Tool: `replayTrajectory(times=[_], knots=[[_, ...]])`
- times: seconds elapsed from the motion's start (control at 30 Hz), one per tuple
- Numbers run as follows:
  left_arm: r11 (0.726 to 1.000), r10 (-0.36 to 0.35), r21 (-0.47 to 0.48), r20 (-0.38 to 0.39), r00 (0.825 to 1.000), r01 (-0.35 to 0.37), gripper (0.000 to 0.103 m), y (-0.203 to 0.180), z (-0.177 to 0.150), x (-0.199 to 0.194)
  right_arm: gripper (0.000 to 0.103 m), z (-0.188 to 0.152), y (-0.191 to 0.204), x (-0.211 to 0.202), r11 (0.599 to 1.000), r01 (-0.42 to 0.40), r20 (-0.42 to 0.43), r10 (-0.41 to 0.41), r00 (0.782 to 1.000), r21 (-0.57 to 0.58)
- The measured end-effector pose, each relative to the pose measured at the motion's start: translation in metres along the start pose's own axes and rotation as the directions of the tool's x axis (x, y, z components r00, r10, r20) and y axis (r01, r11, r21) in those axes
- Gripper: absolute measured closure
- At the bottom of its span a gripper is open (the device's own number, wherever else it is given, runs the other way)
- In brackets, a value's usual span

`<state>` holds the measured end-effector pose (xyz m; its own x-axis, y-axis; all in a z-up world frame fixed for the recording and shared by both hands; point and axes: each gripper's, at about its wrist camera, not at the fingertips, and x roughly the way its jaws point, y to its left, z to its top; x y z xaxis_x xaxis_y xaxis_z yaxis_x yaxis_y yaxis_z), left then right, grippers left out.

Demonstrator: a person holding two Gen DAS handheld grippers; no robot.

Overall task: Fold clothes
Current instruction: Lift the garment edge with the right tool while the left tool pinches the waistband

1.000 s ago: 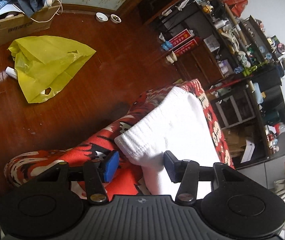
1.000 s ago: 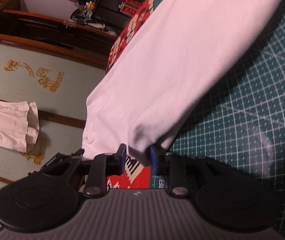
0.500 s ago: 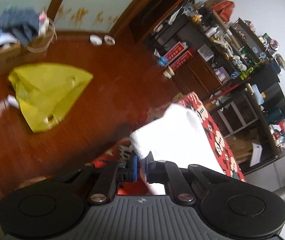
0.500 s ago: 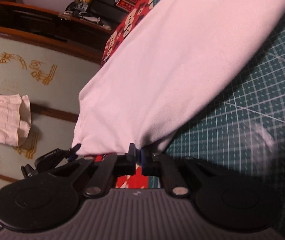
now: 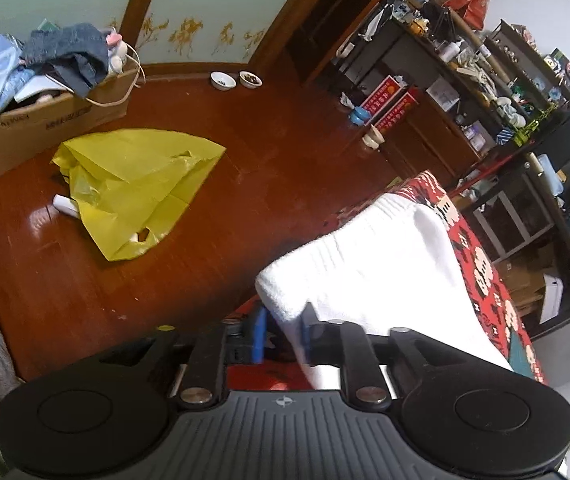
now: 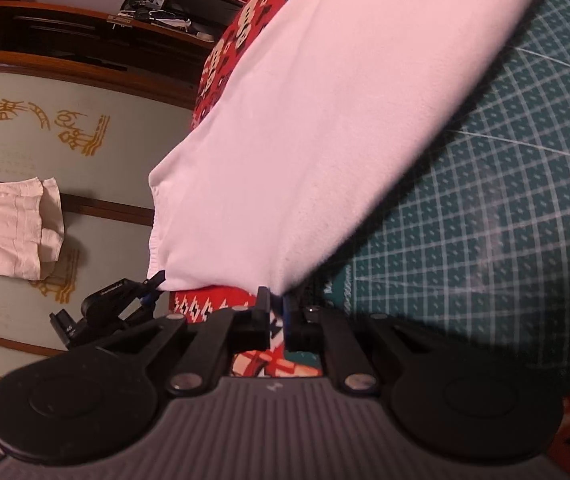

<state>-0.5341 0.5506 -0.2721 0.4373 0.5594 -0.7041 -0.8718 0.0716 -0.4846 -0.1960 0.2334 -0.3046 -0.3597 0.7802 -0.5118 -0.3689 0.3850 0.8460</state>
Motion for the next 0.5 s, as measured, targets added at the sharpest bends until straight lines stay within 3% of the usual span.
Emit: replayTrajectory(times=[0.2, 0.3, 0.5], knots=[[0.998, 0.031, 0.047, 0.056, 0.998, -0.033, 0.07, -0.015, -0.006, -0.021, 0.097, -0.004, -0.016, -0.053, 1.0, -0.009, 0.097, 0.01, 0.995, -0.002], [0.995, -0.001, 0.097, 0.05, 0.999, -0.004, 0.065, -0.036, -0.014, -0.025, 0.095, 0.005, -0.026, -0.086, 1.0, 0.01, 0.164, -0.009, 0.986, -0.004], [0.977, -0.084, 0.198, 0.002, 0.996, 0.082, 0.062, -0.085, -0.033, -0.03, 0.094, 0.026, -0.057, -0.165, 0.992, 0.124, 0.323, -0.112, 0.94, -0.017]])
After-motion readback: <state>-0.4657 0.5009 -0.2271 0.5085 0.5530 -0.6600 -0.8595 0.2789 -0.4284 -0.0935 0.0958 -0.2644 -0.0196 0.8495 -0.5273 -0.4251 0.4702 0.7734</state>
